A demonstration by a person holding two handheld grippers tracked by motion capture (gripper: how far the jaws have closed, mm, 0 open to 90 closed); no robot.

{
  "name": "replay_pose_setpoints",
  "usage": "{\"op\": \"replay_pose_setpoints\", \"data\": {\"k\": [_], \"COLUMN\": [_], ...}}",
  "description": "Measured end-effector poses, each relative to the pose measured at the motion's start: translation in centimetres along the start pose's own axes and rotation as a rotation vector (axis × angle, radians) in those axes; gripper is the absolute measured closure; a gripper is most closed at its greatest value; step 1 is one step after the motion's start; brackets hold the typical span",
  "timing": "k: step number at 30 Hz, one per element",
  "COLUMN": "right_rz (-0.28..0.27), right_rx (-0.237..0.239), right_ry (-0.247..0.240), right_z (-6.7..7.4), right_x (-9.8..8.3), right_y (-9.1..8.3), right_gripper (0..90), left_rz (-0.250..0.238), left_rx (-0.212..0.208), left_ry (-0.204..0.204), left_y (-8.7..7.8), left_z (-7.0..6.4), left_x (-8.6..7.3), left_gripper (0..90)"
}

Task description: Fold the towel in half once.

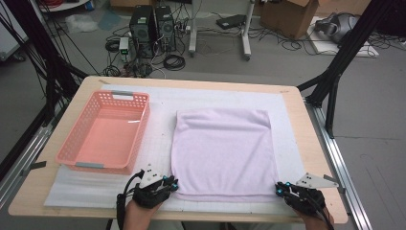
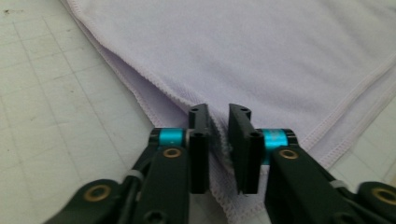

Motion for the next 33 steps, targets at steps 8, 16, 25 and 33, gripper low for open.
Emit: {"op": "replay_pose_setpoints", "data": {"k": [8,16,25,33], "right_rz": [-0.014,-0.057,0.01,-0.003], "right_rx": [0.001,0.023,0.003,-0.022], "right_ry": [-0.013,0.019,0.053,0.117], "right_z": [0.0,0.4,0.6,-0.1], "right_x": [0.2,0.3,-0.9,-0.4], "right_y": [-0.3,-2.4,-2.4,-0.8], "right_gripper": [87.8,88.3,76.2,59.0], "left_rz": [-0.053,-0.069,-0.028,-0.028], "left_rx": [-0.019,-0.056,0.017,0.068], "left_ry": [-0.025,-0.088,-0.103,-0.194], "left_y": [-0.8,-3.0,-3.4,-1.5], "left_z": [-0.3,-0.7,-0.6,1.1], "left_x": [0.2,-0.3,-1.3,0.1], "left_gripper": [86.8,87.1,74.1,49.1]}}
Point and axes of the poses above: each handheld gripper's, and its own axes: y roughly forward along the jaws, x roughly out of its top, z roughly to its left, the point moved 2 cm from there along y, roughly forward along the jaws, and after that the axes turned 12 degrees about -y, right-handed, at the moved point
